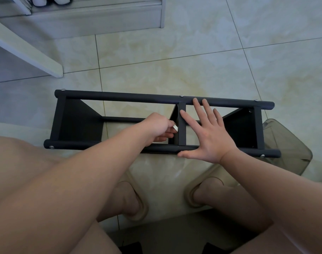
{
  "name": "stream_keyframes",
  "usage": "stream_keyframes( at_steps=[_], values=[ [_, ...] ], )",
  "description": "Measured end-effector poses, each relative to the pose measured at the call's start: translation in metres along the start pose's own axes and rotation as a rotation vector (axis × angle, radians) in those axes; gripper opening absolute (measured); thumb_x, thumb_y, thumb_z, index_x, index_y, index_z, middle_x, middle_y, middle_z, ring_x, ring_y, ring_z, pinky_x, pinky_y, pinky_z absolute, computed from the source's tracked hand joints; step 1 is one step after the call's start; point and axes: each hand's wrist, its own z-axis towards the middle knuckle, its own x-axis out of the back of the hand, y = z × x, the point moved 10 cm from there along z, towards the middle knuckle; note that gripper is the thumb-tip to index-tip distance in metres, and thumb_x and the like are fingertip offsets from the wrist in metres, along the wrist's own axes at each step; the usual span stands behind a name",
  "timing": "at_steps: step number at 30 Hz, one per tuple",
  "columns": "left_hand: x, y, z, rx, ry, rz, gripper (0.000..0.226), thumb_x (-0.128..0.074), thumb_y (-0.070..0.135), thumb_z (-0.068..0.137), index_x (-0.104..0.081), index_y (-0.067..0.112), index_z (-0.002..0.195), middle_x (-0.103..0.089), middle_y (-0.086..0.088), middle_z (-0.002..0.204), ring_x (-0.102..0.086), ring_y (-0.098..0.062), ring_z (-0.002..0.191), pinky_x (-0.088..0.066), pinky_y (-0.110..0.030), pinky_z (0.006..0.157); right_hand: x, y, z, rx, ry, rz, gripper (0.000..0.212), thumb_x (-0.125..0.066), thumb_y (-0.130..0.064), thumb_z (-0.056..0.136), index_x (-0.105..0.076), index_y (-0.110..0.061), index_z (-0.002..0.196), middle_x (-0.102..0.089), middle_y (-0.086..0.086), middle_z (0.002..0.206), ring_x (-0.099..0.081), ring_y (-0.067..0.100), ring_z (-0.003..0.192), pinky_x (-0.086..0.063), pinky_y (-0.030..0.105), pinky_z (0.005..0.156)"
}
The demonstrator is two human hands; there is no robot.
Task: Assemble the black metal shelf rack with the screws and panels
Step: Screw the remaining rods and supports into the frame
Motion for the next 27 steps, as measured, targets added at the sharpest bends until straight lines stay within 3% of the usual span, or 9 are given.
stream_keyframes(
  at_steps=[4, 17, 27],
  values=[
    [-0.0031, -0.0017, -0.001, 0.017, -0.016, 0.049, 0.017, -0.048, 0.019, 0.103, -0.059, 0.016, 0.091, -0.07, -0.001, 0.082, -0.067, -0.013, 0.078, -0.051, -0.027, 0.075, 0.0004, 0.0, -0.0001, -0.003, -0.006, -0.004, 0.119, -0.037, -0.099, 0.067, -0.009, -0.035, 0.163, 0.013, 0.008, 0.17, 0.015, 0.034, 0.156, -0.007, 0.063, 0.124],
    [0.0008, -0.0053, 0.0025, 0.036, -0.112, 0.107, 0.018, -0.045, 0.018, 0.104, -0.058, 0.019, 0.09, -0.073, 0.003, 0.08, -0.067, -0.012, 0.08, -0.049, -0.026, 0.071, 0.0009, -0.0021, -0.0013, 0.001, -0.004, -0.011, 0.118, -0.036, -0.098, 0.068, -0.01, -0.033, 0.163, 0.011, 0.01, 0.17, 0.013, 0.036, 0.156, -0.008, 0.063, 0.123],
    [0.0059, -0.006, -0.0006, 0.013, -0.167, 0.26, 0.024, -0.046, 0.011, 0.102, -0.058, 0.021, 0.084, -0.074, 0.002, 0.09, -0.064, -0.012, 0.086, -0.046, -0.029, 0.078, 0.0003, -0.0014, -0.0009, -0.001, -0.003, -0.009, 0.118, -0.036, -0.098, 0.068, -0.009, -0.034, 0.163, 0.012, 0.009, 0.17, 0.014, 0.035, 0.156, -0.007, 0.062, 0.124]
  ],
)
